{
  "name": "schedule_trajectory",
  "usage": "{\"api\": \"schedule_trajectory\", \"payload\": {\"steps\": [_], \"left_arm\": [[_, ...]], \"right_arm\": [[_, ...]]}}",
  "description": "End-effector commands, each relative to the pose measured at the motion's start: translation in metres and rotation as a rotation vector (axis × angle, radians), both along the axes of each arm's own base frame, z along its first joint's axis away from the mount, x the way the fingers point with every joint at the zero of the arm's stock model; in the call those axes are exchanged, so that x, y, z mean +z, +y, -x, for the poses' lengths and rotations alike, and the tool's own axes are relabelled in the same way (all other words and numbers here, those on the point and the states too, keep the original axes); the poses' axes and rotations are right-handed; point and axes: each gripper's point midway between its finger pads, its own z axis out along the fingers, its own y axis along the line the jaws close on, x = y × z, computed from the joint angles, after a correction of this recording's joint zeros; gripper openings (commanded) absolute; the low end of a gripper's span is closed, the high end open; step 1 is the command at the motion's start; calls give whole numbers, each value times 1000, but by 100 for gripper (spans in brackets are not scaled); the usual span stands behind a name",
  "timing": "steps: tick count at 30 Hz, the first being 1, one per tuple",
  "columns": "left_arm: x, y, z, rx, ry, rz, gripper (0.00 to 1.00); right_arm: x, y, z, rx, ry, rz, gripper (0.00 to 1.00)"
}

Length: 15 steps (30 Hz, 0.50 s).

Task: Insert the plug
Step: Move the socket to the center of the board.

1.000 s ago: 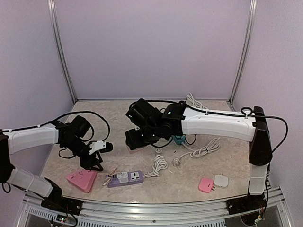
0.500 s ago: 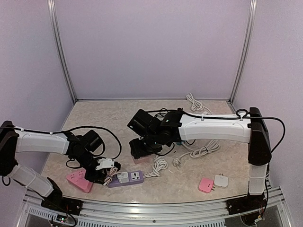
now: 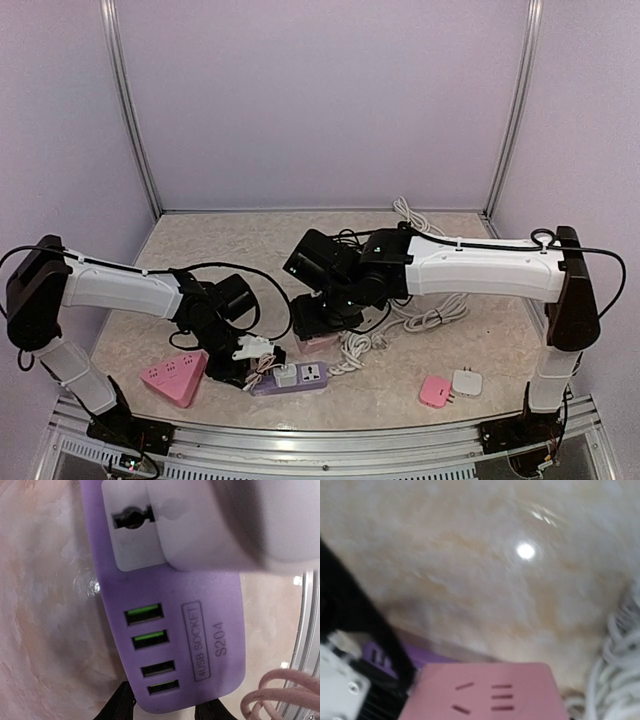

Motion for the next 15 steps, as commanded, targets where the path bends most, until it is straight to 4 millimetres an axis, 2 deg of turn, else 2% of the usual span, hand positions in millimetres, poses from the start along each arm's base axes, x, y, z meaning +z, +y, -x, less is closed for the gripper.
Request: {"api": "schedule_trajectory", "payload": {"steps": [1, 7, 10, 11, 15], "left_arm": [[4, -15, 1, 11, 15, 6, 40], [18, -28, 17, -42, 59, 73, 45], [23, -28, 21, -52, 66, 100, 54], [26, -26, 20, -51, 56, 106, 59], [33, -15, 8, -13, 19, 116, 73]], "right_arm": [[-1, -31, 16, -39, 60, 87, 0], [3, -55, 24, -44, 117, 136, 0], [1, -52, 32, -16, 196, 101, 0], [-1, -50, 34, -12, 219, 95, 0], [-13, -43, 42, -8, 323, 96, 0]]}}
